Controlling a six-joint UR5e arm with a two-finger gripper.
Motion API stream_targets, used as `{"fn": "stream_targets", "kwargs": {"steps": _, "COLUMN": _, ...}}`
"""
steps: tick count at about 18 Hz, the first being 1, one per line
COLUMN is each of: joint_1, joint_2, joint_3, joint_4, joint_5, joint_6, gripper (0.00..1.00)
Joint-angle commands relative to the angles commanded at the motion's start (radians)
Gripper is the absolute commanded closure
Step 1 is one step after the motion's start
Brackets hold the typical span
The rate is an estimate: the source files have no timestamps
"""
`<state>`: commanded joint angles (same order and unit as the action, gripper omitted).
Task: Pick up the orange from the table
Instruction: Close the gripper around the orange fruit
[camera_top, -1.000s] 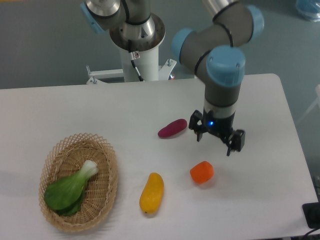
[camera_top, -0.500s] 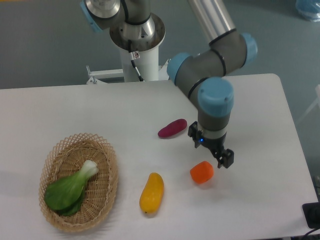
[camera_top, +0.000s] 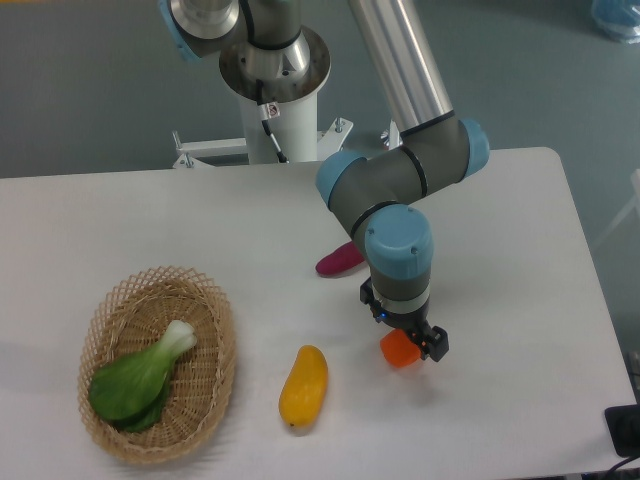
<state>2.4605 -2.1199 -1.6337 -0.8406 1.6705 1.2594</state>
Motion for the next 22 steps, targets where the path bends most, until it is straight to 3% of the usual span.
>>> {"fn": "stream_targets", "kwargs": {"steps": 4, "joint_1": 0.000, "joint_2": -0.005, "joint_3": 0.003, "joint_4": 0.002, "joint_5": 0.002, "joint_6": 0.000, "gripper": 0.02}}
{"fn": "stream_targets", "kwargs": {"steps": 7, "joint_1": 0.000, "joint_2": -0.005, "joint_3": 0.003, "joint_4": 0.002, "joint_5": 0.002, "joint_6": 0.000, "gripper": 0.33}}
{"fn": "stream_targets", "kwargs": {"steps": 9, "joint_1": 0.000, "joint_2": -0.003, "joint_3": 0.003, "joint_4": 0.002, "joint_5": 0.002, "joint_6": 0.000, "gripper": 0.40}}
{"fn": "stream_targets", "kwargs": {"steps": 13, "joint_1": 0.000, "joint_2": 0.001, "joint_3": 0.009, "joint_4": 0.002, "joint_5": 0.000, "joint_6": 0.000, "gripper": 0.48}}
{"fn": "stream_targets", "kwargs": {"steps": 18, "joint_1": 0.000, "joint_2": 0.008, "joint_3": 0.015, "joint_4": 0.002, "joint_5": -0.002, "joint_6": 0.002, "gripper": 0.49}}
{"fn": "stream_targets", "kwargs": {"steps": 22, "joint_1": 0.008, "joint_2": 0.050, "joint_3": 0.066, "joint_4": -0.012, "joint_5": -0.064, "joint_6": -0.002, "gripper": 0.48}}
